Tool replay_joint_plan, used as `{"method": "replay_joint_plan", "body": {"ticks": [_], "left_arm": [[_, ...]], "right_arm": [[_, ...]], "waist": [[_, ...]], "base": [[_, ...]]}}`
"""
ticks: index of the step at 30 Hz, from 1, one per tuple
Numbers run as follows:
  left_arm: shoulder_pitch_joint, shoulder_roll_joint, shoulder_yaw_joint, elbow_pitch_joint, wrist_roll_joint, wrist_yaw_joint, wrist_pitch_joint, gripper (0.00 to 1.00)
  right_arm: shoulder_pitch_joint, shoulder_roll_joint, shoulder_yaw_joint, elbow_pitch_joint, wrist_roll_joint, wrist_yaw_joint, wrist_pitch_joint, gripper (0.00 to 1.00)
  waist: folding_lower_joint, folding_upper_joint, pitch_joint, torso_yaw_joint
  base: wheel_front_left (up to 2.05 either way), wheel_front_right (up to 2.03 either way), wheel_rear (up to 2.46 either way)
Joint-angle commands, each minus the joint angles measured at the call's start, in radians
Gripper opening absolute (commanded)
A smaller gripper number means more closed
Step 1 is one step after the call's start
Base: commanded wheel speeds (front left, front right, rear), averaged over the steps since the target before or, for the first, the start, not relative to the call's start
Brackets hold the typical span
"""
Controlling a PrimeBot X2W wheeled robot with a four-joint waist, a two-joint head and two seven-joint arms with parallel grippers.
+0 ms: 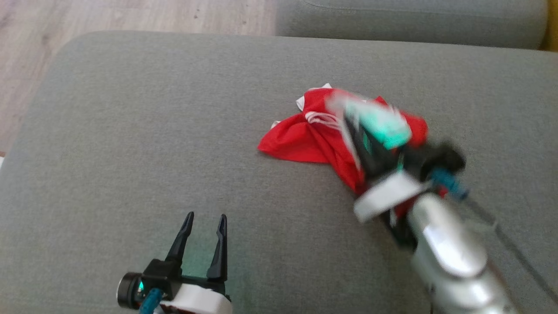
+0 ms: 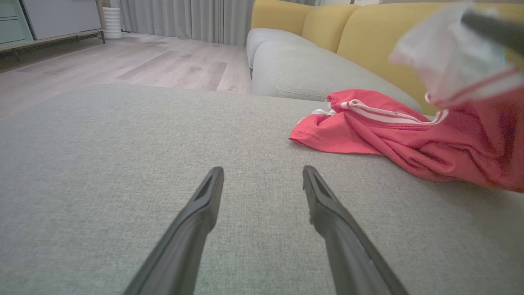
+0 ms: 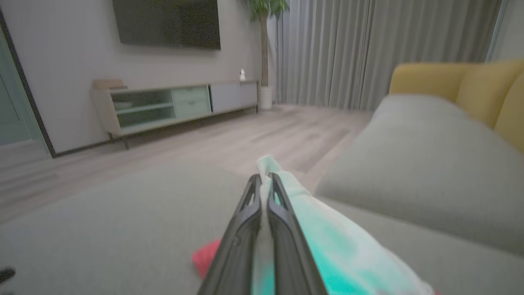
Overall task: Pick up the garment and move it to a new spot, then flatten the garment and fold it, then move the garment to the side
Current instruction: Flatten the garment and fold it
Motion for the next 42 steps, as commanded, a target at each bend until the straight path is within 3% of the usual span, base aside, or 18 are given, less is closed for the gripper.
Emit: {"method": "replay_joint_plan", "body": {"ticks": [1, 9, 16, 19, 23, 28, 29, 30, 31, 34, 37, 39, 42], "left_arm": [[-0.033, -0.001, 0.023, -0.025, -0.005, -0.005, -0.008, 1.00], [-0.008, -0.001, 0.005, 0.001, -0.013, -0.018, -0.008, 1.00], [0.025, -0.001, -0.003, 0.034, -0.015, -0.024, -0.008, 1.00], [0.030, -0.001, -0.001, 0.040, -0.015, -0.025, -0.008, 1.00], [0.031, -0.001, 0.009, 0.037, -0.021, -0.019, -0.008, 1.00], [0.025, -0.001, 0.011, 0.033, -0.019, -0.023, -0.008, 1.00], [0.021, -0.001, 0.011, 0.033, -0.018, -0.024, -0.008, 1.00], [0.017, -0.001, 0.010, 0.033, -0.017, -0.025, -0.008, 1.00], [0.012, -0.001, 0.008, 0.032, -0.016, -0.026, -0.008, 1.00], [-0.002, -0.001, 0.007, 0.028, -0.014, -0.024, -0.008, 1.00], [-0.009, -0.001, 0.008, 0.029, -0.010, -0.027, -0.008, 1.00], [-0.011, -0.001, 0.009, 0.030, -0.009, -0.028, -0.008, 1.00], [-0.012, -0.001, 0.008, 0.026, -0.010, -0.028, -0.008, 1.00]], "right_arm": [[-0.073, 0.008, 0.011, -0.052, 0.009, -0.001, -0.013, 0.00], [-0.393, 0.008, 0.021, -0.157, 0.067, -0.001, -0.014, 0.00], [-0.580, 0.008, -0.012, -0.099, 0.148, -0.001, -0.014, 0.00], [-0.614, 0.008, -0.108, 0.005, 0.114, -0.001, -0.014, 0.00], [-0.570, 0.007, -0.293, 0.181, -0.026, -0.001, -0.014, 0.00], [-0.422, -0.076, -0.555, 0.377, -0.198, -0.001, -0.014, 0.00], [-0.390, -0.093, -0.607, 0.404, -0.228, -0.001, -0.014, 0.14], [-0.358, -0.108, -0.656, 0.423, -0.254, -0.001, -0.014, 0.51], [-0.328, -0.117, -0.699, 0.433, -0.278, -0.001, -0.014, 1.00], [-0.252, -0.110, -0.774, 0.414, -0.331, -0.001, -0.014, 1.00], [-0.185, -0.077, -0.786, 0.349, -0.339, -0.001, -0.014, 1.00], [-0.140, -0.055, -0.755, 0.290, -0.322, -0.001, -0.014, 1.00], [-0.064, -0.029, -0.621, 0.193, -0.272, -0.001, -0.014, 1.00]], "waist": [[0.0000, 0.0000, -0.006, 0.009], [0.0000, 0.0000, -0.040, 0.092], [0.0000, 0.0000, -0.071, 0.145], [0.0000, 0.0000, -0.071, 0.148], [0.0000, 0.0000, -0.061, 0.129], [0.0000, 0.0000, -0.041, 0.087], [0.0000, 0.0000, -0.035, 0.077], [0.0000, 0.0000, -0.030, 0.068], [0.0000, 0.0000, -0.024, 0.059], [0.0000, 0.0000, -0.015, 0.027], [0.0000, 0.0000, -0.017, -0.002], [0.0000, 0.0000, -0.022, -0.018], [0.0000, 0.0000, -0.027, -0.036]], "base": [[0.00, 0.00, 0.00], [0.00, 0.00, 0.00], [0.00, 0.00, 0.00], [0.00, 0.00, 0.00], [0.00, 0.00, 0.00], [0.00, 0.00, 0.00], [0.00, 0.00, 0.00], [0.00, 0.00, 0.00], [0.00, 0.00, 0.00], [0.00, 0.00, 0.00], [0.00, 0.00, 0.00], [0.00, 0.00, 0.00], [0.00, 0.00, 0.00]]}}
